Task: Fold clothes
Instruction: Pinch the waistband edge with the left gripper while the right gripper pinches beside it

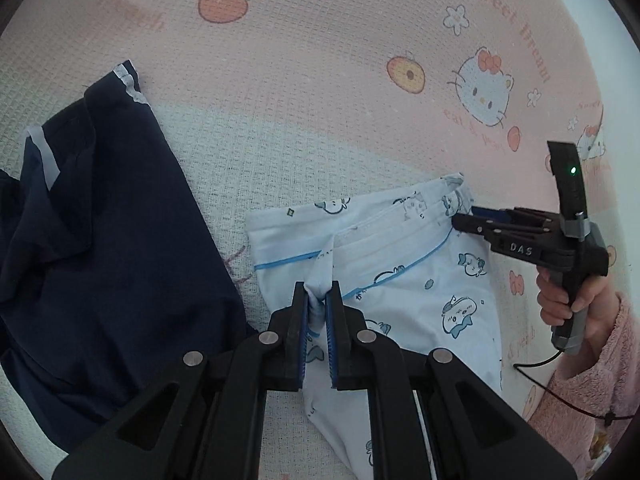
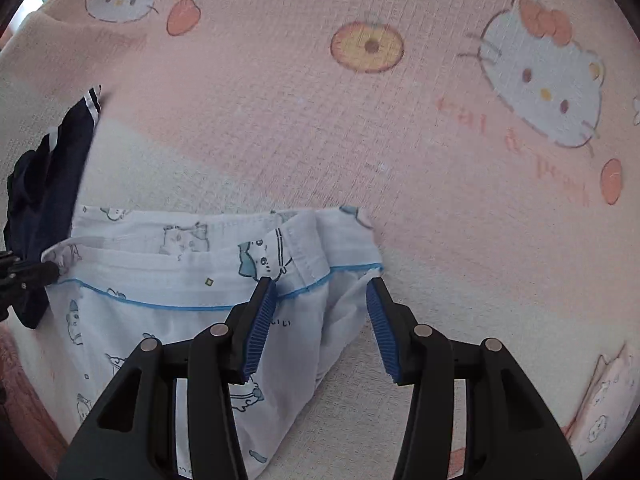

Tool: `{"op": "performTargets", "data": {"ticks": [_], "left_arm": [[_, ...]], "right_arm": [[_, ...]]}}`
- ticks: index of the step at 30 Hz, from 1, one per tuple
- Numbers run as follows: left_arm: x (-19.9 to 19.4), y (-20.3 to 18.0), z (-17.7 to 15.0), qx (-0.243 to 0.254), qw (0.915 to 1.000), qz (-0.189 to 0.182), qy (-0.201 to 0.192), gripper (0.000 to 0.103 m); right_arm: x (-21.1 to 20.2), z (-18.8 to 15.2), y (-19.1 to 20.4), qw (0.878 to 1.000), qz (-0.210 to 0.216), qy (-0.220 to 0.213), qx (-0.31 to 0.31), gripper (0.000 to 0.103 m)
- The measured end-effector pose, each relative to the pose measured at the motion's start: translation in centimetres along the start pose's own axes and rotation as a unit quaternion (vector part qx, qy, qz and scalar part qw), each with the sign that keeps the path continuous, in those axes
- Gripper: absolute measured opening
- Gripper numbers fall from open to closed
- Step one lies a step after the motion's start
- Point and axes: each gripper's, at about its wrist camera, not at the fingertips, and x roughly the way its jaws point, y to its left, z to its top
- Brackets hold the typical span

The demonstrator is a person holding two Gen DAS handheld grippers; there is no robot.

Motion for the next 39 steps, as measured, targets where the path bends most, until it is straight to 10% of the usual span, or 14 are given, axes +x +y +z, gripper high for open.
{"op": "performTargets", "data": {"ticks": [2, 6, 11, 14, 17, 21, 26, 34, 35, 36, 37, 39], "left_arm": [[-0.7, 0.1, 0.9, 0.001, 0.9999, -0.011, -0.006, 0.009], [-1.4, -0.1, 3.3, 0.02, 0.9997, -0.005, -0.015, 0.008], [3.8, 1.8, 3.8, 0.007, 0.9899, 0.128, 0.06, 0.009], [2.3, 2.9, 2.6, -0.05, 0.9975, 0.035, 0.036, 0.017], [2.1, 3.0, 2.2, -0.068, 0.9973, -0.002, 0.027, 0.055], [3.2, 2.8, 2.1, -0.086, 0.9958, 0.008, 0.032, 0.055], [2.9, 1.7, 1.2, -0.106, 0.9932, -0.04, 0.024, 0.055], [4.1, 0.0, -0.1, -0.055, 0.9979, 0.025, 0.022, 0.056], [4.1, -0.5, 0.0, -0.044, 0.9981, 0.039, 0.017, 0.051], [4.1, -1.0, 0.1, -0.034, 0.9981, 0.051, 0.012, 0.015], [3.8, -1.4, 0.2, -0.03, 0.9986, 0.042, 0.007, 0.004], [3.1, -2.3, 0.5, -0.022, 0.9995, 0.024, -0.003, 0.004]], "right_arm": [[0.0, -0.3, 0.3, 1.0, -0.003, -0.01, -0.007, 0.018], [-1.1, -0.5, -0.7, 0.999, -0.029, -0.04, 0.024, 0.011], [-0.2, -0.5, -2.5, 0.997, -0.035, -0.027, 0.064, 0.018], [-1.7, -0.8, -3.8, 0.993, -0.019, -0.058, 0.097, 0.042], [-2.0, -1.0, -5.0, 0.991, 0.005, -0.072, 0.112, 0.061], [0.7, -0.4, -4.9, 0.995, 0.006, -0.029, 0.094, 0.068], [0.5, 0.2, -2.5, 0.998, 0.004, -0.037, 0.057, 0.03], [0.9, 0.4, -2.8, 0.997, 0.028, -0.027, 0.066, 0.039], [1.0, 0.2, -2.2, 0.998, 0.018, -0.027, 0.051, 0.033], [0.9, 0.0, -1.8, 0.998, 0.011, -0.03, 0.044, 0.024], [0.4, -0.1, -1.7, 0.998, 0.012, -0.039, 0.051, 0.01], [-1.3, -1.0, -1.9, 0.995, 0.009, -0.07, 0.066, 0.009]]}}
